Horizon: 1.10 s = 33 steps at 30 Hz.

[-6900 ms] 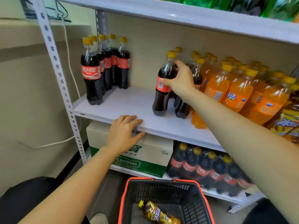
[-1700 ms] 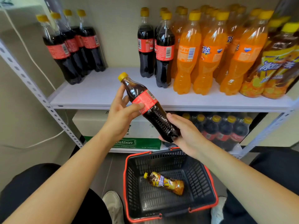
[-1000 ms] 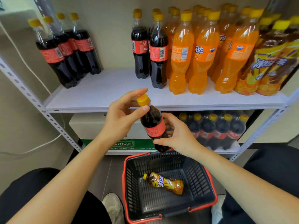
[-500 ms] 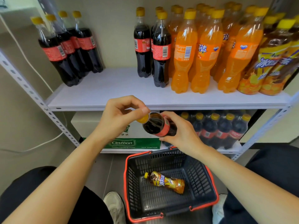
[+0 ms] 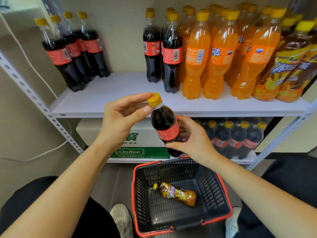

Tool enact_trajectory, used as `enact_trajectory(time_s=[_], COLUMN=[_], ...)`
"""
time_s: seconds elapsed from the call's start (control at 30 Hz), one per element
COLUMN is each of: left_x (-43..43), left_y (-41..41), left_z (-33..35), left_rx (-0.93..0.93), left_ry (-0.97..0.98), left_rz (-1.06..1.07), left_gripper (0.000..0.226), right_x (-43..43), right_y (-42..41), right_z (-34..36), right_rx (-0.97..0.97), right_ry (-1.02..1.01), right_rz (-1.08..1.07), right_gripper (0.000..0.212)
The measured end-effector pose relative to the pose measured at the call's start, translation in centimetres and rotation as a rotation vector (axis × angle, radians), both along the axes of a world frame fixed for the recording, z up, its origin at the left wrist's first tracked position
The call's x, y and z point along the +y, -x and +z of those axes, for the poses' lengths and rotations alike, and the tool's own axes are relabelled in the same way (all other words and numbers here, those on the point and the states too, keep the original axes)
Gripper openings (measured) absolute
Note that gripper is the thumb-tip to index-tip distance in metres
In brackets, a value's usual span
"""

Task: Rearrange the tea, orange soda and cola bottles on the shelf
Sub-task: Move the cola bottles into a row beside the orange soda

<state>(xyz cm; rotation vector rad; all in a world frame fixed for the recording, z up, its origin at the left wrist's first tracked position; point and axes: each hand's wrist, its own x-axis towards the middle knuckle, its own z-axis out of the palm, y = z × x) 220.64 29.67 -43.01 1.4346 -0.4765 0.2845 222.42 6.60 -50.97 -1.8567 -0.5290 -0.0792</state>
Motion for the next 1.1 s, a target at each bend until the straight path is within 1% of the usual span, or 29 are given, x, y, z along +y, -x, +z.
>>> enact_trajectory(time_s=[0.1,0.2,0.27,0.33,0.4,0.43,0.5,0.57,0.63,0.73,0.83,0.93,1.1], left_x=[-0.3,-0.6,-0.8,-1.2,-1.5,-1.6,-1.6,-1.7,-1.8,-2.1,-2.5,-2.7,-3.3], left_y=[0.0,-0.1,-0.3,-0.4,-0.4,-0.4,-0.4,-0.4,-0.2,0.2,0.6,1.0,1.6], left_z=[0.0,-0.2,-0.6,-1.1,-1.6,-2.0,-2.5,-2.9,-3.1,-3.4,-3.3,-2.8,-2.2], left_rx=[-0.050,-0.033,-0.028,-0.051,-0.107,-0.137,-0.175,-0.160,-0.119,-0.067,-0.057,-0.066,-0.103], left_ry=[0.021,0.077,0.047,-0.029,-0.137,-0.197,-0.315,-0.391,-0.443,-0.505,-0.517,-0.529,-0.499], left_rz=[0.112,0.252,0.344,0.372,0.309,0.274,0.232,0.185,0.119,0.016,-0.091,-0.122,-0.127], left_gripper=[0.031,0.024,0.026,0.035,0.044,0.046,0.041,0.039,0.047,0.066,0.079,0.079,0.067], right_x=[0.1,0.3,0.5,0.7,0.8,0.9,0.8,0.6,0.3,0.0,-0.3,-0.8,-1.5], right_y=[0.3,0.6,0.8,1.0,1.0,1.0,0.9,0.7,0.7,0.8,1.1,1.6,2.3], right_z=[0.3,0.7,0.8,1.0,1.0,1.1,1.3,1.6,2.1,2.9,3.9,4.8,6.4], right_rx=[0.030,0.060,0.069,0.100,0.144,0.177,0.248,0.293,0.321,0.350,0.361,0.392,0.469], right_ry=[-0.023,-0.068,-0.074,-0.093,-0.147,-0.191,-0.287,-0.356,-0.408,-0.501,-0.575,-0.655,-0.820], right_rz=[0.022,0.066,0.074,0.075,0.074,0.074,0.078,0.061,0.037,-0.014,-0.053,-0.078,-0.117], right_gripper=[0.076,0.076,0.074,0.070,0.063,0.058,0.049,0.042,0.039,0.050,0.052,0.056,0.060])
